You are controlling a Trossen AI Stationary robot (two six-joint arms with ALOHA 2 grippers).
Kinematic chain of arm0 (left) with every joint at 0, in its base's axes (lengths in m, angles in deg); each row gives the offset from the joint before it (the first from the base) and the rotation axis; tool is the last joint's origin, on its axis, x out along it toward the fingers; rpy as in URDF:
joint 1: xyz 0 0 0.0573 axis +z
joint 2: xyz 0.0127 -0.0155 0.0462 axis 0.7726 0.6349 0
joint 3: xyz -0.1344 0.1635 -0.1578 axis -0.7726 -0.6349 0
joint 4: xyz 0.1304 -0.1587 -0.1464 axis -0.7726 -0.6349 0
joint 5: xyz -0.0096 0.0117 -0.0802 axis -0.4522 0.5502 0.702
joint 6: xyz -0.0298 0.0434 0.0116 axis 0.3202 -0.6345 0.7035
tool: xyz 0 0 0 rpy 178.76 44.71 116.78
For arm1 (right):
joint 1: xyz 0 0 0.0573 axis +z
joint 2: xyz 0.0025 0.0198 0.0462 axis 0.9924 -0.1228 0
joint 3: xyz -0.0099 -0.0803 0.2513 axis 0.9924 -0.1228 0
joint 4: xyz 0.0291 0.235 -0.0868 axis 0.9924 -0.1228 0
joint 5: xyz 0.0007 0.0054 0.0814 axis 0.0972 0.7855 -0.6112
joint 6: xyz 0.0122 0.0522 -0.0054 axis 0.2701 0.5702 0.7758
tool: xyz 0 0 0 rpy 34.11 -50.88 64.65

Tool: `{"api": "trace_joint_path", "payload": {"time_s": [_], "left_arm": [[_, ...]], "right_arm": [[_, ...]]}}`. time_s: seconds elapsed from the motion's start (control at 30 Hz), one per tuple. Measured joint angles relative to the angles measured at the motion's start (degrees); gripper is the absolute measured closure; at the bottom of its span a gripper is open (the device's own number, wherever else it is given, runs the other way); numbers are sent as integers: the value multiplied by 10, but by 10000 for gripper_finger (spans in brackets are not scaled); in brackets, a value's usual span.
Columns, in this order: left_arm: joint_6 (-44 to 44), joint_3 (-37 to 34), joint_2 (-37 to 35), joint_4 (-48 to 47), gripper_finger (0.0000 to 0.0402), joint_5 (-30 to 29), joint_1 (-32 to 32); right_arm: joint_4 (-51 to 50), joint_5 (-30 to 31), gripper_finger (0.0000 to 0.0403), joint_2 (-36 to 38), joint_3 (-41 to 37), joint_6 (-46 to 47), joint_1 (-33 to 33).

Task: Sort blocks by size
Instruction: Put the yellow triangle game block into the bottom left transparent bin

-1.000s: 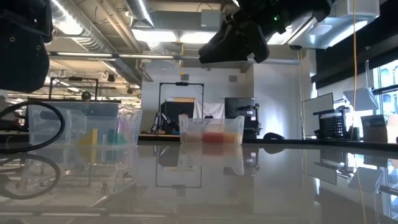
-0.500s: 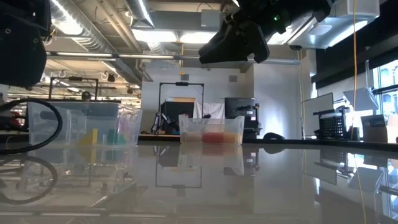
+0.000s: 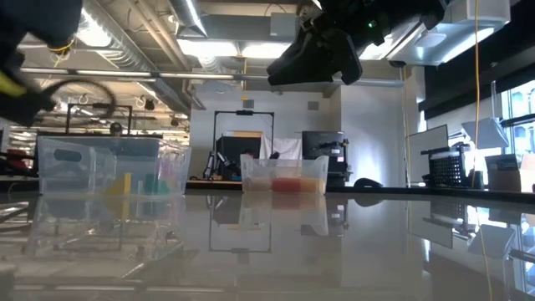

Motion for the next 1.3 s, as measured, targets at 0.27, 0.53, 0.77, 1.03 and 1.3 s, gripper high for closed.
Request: {"api": "trace_joint_path", "payload": {"time_s": [0.27, 0.53, 0.77, 1.03, 1.3], "left_arm": [[33, 18, -85, -34, 331, -65, 18], [56, 23, -192, -54, 331, -181, 69], [57, 23, -266, -58, 331, -279, 128], [46, 23, -299, -55, 330, -335, 180], [27, 23, -299, 23, 304, -324, 181]], "right_arm": [[0, 0, 175, 0, 0, 0, 0], [0, 0, 175, 0, 0, -1, 0], [0, 0, 175, 0, 0, -3, 0], [-1, 0, 175, 0, 0, -4, 0], [-1, 0, 175, 0, 0, -6, 0]]}}
